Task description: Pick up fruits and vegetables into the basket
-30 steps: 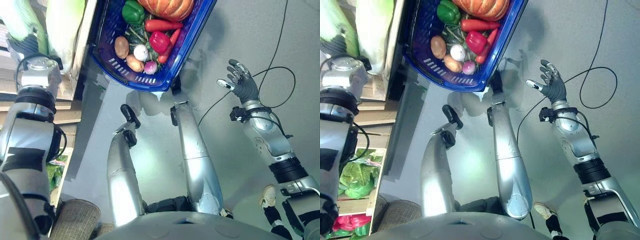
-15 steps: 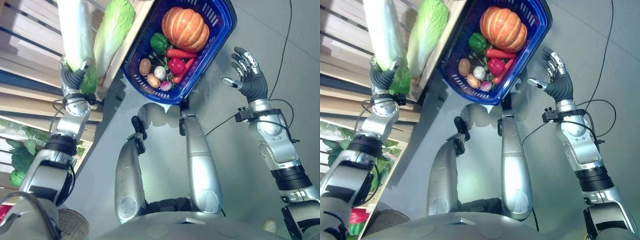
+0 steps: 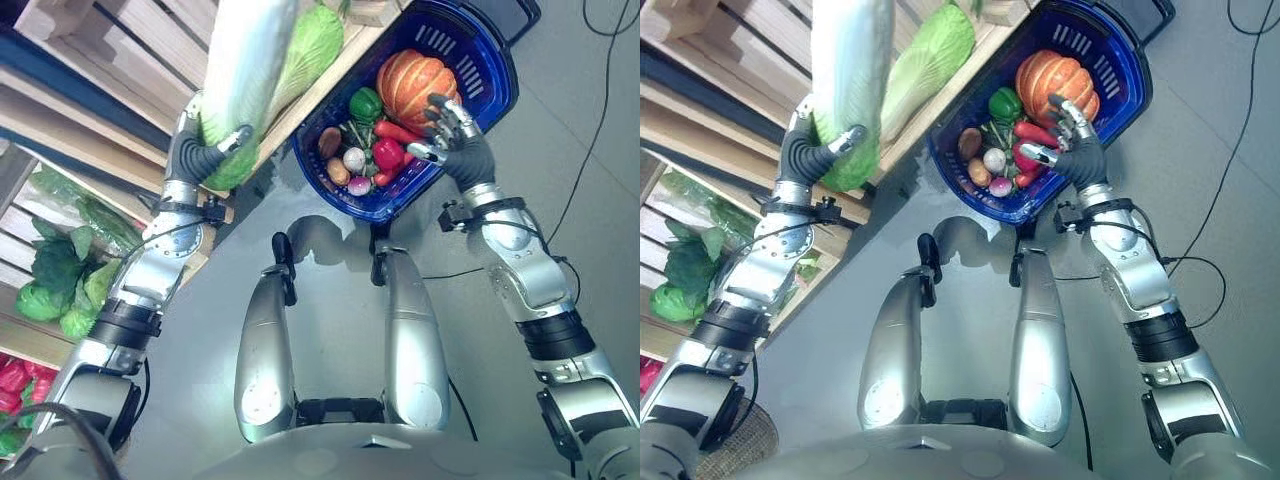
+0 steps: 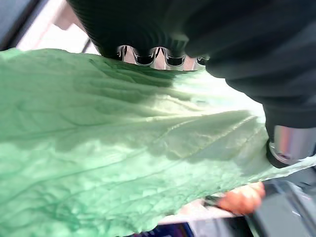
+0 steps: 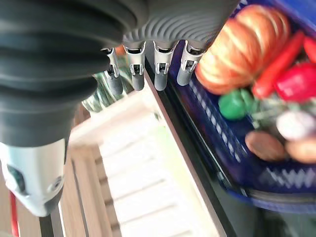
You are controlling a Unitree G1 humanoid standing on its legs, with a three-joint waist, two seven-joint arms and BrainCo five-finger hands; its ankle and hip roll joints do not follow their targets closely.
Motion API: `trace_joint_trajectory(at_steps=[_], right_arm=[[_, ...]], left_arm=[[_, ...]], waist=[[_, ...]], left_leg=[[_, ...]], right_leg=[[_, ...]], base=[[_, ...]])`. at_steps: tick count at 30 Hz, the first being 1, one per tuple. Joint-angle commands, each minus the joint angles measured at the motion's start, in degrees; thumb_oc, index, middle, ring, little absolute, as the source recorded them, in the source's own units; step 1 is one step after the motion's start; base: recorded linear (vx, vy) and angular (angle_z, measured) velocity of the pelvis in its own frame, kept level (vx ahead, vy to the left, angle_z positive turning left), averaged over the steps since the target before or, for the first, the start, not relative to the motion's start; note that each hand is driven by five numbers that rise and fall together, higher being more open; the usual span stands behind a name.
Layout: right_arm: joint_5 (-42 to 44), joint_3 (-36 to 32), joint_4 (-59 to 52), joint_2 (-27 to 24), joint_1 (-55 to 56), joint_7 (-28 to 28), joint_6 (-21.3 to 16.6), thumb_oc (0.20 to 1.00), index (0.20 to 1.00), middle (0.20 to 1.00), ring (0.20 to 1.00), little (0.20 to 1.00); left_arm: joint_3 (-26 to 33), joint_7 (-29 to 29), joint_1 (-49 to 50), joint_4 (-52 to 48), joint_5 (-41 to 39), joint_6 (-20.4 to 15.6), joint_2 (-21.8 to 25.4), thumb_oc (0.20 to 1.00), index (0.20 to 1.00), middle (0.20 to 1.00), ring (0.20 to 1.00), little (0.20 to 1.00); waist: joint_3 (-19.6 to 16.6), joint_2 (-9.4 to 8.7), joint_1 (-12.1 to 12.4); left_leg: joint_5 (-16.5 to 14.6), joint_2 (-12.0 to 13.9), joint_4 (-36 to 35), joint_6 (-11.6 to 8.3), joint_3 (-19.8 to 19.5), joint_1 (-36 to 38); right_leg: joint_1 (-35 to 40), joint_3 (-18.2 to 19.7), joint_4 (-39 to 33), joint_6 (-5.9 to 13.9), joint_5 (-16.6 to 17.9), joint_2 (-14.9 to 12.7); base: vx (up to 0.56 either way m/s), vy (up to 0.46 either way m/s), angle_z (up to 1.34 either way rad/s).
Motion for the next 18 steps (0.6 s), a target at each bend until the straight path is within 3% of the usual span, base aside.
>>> trace_joint_trajectory(at_steps=[1, 8, 14, 18], right_arm=[[6.2, 2.3, -2.3, 2.9, -2.9, 2.6, 0.3, 1.0, 1.0, 1.0, 1.0, 1.0], [10.5, 6.1, -1.4, 5.7, -4.8, 4.3, 0.9, 1.0, 1.0, 1.0, 1.0, 1.0], [9.5, 9.6, -1.8, 6.7, -6.5, 4.2, 0.8, 1.0, 1.0, 1.0, 1.0, 1.0], [9.0, 11.3, -1.7, 6.8, -7.5, 3.3, 0.6, 1.0, 1.0, 1.0, 1.0, 1.0]], left_arm=[[-0.8, -7.4, -0.8, -8.6, -0.1, -6.5, 0.8, 0.2, 0.2, 0.2, 0.2, 0.2], [-5.4, -21.9, -2.1, -13.4, -6.5, -5.9, -0.1, 0.2, 0.2, 0.2, 0.2, 0.2], [-9.2, -31.7, -3.2, -16.5, -10.5, -0.7, -0.7, 0.2, 0.2, 0.2, 0.2, 0.2], [-10.7, -37.5, -3.1, -17.9, -12.6, 4.6, -0.6, 0.2, 0.2, 0.2, 0.2, 0.2]], waist=[[-1.5, -0.89, 0.3], [-1.5, -0.63, 1.2], [-1.5, -0.23, 1.4], [-1.5, 0.08, 1.7]], left_leg=[[1.4, -4.3, -2.8, 6.79, 5.2, -1.3], [1.6, -4.6, -3.5, 7.11, 5.0, -0.4], [1.8, -5.1, -4.1, 7.28, 4.8, 0.1], [1.9, -5.3, -4.5, 7.32, 4.7, 0.3]], right_leg=[[5.9, -2.4, -1.9, 4.36, -4.0, -0.8], [6.9, -3.1, -3.1, 4.92, -2.9, -1.6], [7.4, -3.1, -4.0, 5.06, -2.4, -1.8], [7.8, -3.2, -4.5, 5.03, -2.3, -1.9]], base=[[0.0, -0.095, 0.13], [0.0, -0.045, 0.1], [0.0, 0.0, 0.02], [0.0, 0.0, 0.0]])
